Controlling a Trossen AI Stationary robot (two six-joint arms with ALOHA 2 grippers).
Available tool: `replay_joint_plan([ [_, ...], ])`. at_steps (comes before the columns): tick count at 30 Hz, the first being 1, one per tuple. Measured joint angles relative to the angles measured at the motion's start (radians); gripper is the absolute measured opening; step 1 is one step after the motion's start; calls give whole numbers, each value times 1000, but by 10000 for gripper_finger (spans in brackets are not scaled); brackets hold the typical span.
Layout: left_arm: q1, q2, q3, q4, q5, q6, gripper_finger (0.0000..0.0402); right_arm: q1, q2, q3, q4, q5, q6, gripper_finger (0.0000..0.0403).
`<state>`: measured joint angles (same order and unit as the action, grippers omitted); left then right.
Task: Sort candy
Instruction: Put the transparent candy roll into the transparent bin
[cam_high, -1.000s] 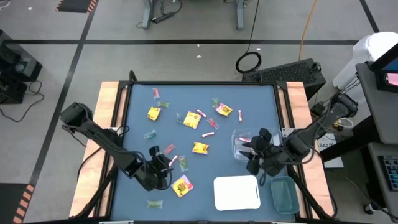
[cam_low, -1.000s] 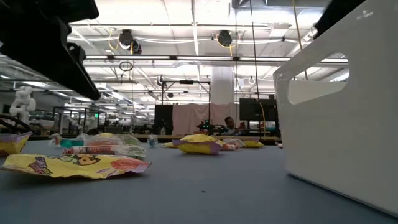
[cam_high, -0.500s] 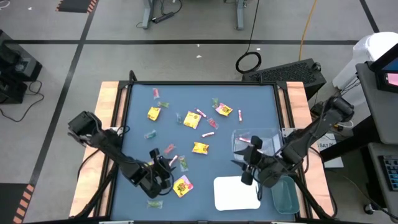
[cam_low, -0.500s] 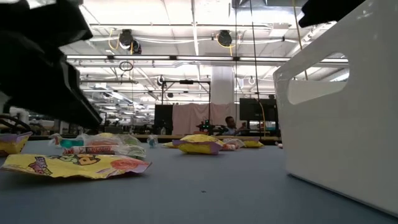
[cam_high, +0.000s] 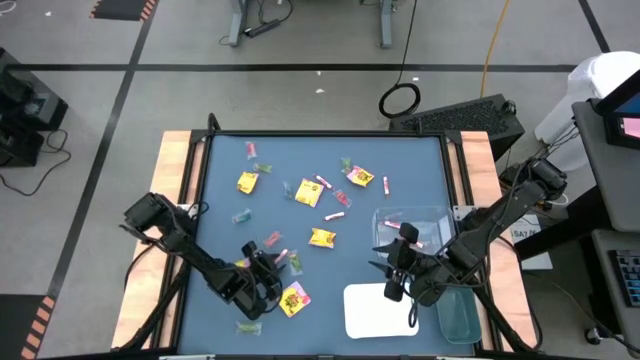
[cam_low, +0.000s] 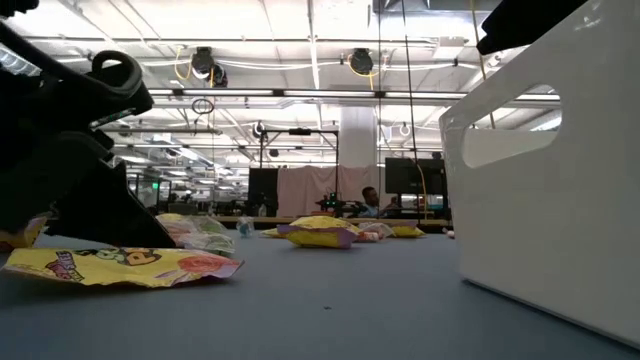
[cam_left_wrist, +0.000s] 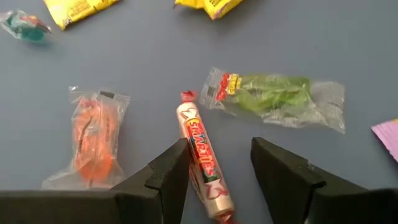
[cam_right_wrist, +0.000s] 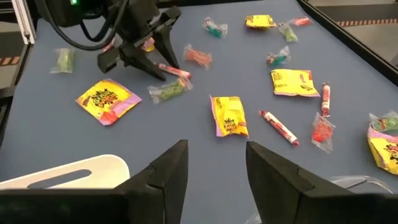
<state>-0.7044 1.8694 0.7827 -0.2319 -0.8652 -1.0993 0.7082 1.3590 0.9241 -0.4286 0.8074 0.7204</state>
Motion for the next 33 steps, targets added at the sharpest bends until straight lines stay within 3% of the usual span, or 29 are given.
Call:
replay_joint_plan([
  [8,-6,29,0,10,-27,11,182,0,0,0,10,0,0,150],
  [16,-38,-23,17,-1,-92,109,182,0,-1,0,14,0,0,150],
  [21,-24,-25,16,-37,-102,78,182,0,-1,-1,14,0,0,150],
  [25,-6,-26,-3,-78,-82,-12,182,0,-1,-1,14,0,0,150],
  [33,17,-30,-18,-61,11,-21,182,1,-1,-1,15,0,0,150],
])
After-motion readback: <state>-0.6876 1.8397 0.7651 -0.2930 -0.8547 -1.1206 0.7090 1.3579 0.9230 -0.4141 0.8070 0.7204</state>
